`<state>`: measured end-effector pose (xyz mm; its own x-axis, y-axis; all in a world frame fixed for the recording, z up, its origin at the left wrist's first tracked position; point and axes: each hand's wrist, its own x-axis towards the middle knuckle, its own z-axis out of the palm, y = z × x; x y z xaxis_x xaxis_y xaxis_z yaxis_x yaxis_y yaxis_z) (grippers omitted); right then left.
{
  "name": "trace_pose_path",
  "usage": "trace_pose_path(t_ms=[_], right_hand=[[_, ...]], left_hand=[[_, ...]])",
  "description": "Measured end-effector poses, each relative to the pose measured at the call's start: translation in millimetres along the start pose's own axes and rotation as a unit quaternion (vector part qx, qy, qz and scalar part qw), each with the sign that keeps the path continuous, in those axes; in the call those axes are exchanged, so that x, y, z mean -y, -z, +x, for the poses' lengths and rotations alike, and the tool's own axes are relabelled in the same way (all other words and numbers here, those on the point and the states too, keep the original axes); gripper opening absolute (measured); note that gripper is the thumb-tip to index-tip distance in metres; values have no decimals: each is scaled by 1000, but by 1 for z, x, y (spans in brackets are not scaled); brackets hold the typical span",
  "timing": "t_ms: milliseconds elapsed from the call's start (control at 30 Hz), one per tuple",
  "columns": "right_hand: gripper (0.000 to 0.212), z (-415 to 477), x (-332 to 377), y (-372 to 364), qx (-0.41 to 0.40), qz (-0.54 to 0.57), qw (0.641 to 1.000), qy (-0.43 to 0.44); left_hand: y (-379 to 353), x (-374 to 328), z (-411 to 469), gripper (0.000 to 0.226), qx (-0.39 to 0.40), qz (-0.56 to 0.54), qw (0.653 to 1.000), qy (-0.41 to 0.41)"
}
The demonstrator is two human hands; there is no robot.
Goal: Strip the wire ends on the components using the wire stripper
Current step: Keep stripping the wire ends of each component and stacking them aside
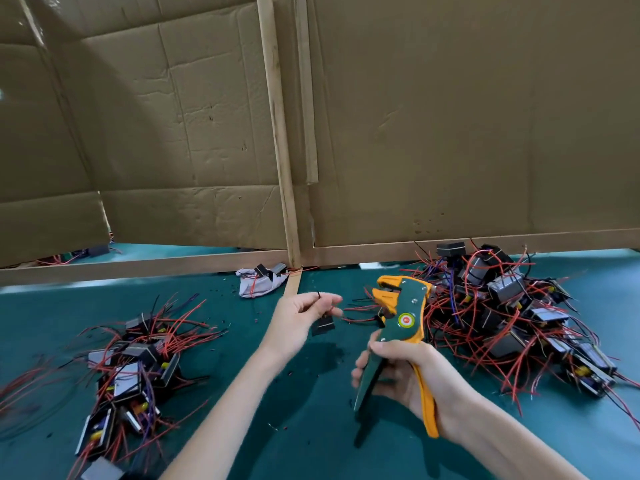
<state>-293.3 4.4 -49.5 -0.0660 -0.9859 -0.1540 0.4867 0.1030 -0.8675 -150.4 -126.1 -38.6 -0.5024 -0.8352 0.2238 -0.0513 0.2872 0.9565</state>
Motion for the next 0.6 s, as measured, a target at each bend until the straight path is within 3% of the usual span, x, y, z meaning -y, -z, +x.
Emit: trace_pose_path(t_ms=[100,200,267,467,600], right_hand=[[9,3,7,9,-26,12,1000,5],[12,4,10,14,-30,24,999,-4],[15,4,11,16,-21,22,999,-10],[10,3,14,19,32,-24,999,-13],[23,3,15,21,89,-65,994,-2]], left_hand=[[-12,23,-3,21,0,105,994,-11],[-21,42,-4,29,16,244,969,-43],[-26,45,-5,34,23,282,957,-62],[-11,7,-5,21,-43,128,987,-82],[1,-25,-5,20,-30,134,984,-117]])
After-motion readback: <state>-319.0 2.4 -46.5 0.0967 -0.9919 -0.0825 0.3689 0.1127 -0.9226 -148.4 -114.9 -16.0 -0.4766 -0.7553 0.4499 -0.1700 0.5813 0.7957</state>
